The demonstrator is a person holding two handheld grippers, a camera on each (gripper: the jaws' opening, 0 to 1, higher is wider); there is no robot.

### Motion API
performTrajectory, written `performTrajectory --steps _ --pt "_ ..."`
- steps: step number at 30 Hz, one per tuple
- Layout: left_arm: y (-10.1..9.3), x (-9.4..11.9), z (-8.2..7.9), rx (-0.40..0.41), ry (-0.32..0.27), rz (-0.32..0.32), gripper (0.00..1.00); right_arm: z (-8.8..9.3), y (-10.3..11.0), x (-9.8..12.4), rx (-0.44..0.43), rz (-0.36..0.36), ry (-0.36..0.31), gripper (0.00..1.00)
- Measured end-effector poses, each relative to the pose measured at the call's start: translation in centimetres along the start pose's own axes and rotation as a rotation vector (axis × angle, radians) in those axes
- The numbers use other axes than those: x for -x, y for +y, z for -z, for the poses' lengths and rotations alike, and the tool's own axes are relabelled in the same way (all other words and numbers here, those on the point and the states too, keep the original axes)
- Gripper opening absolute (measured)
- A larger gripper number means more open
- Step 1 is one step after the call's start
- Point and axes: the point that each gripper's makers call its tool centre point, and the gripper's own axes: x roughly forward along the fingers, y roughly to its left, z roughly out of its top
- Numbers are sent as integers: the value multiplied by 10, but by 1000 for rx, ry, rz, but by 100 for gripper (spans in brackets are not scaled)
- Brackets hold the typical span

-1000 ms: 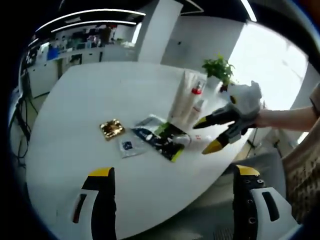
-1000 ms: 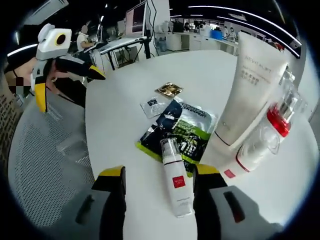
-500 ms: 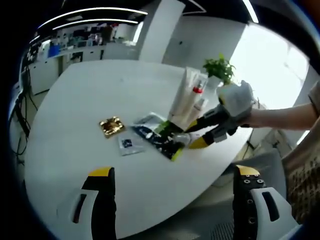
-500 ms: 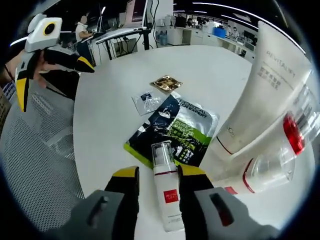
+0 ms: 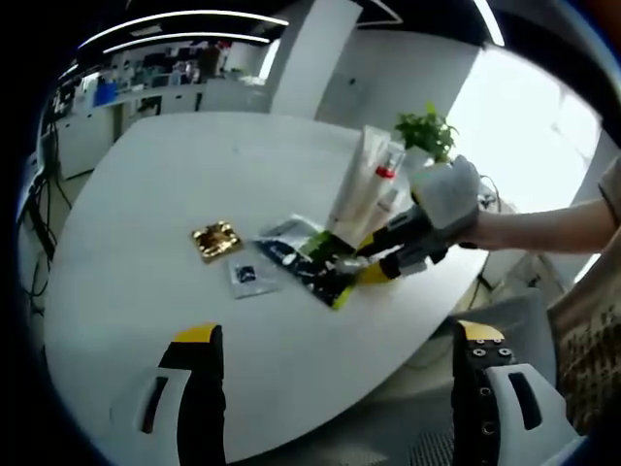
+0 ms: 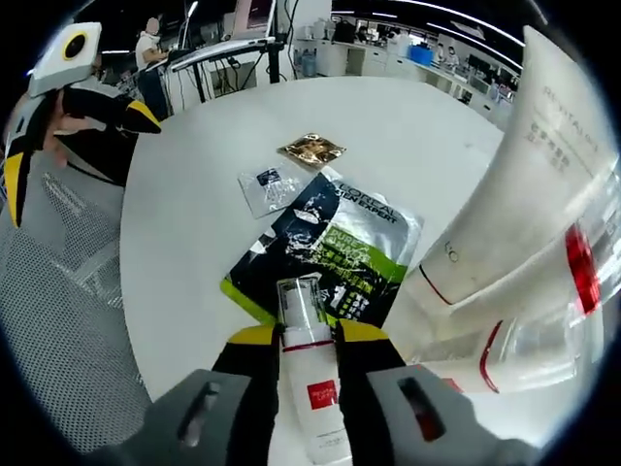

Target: Arrange the skincare products in the storage area until every visible bottle or jar stands upright without overlapping.

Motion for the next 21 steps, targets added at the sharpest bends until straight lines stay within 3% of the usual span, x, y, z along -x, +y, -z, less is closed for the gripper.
performTrajectory --steps 3,9,14,21 --pt "0 -1 0 2 0 3 97 3 4 -4 -61 -16 18 23" --pt "-1 -2 1 6 2 6 97 3 4 -4 -35 -3 25 22" --pt "-1 -2 1 11 0 7 97 0 5 -7 -96 -32 26 21" --pt "0 -2 1 12 -1 6 97 -10 21 -13 -60 -55 13 21"
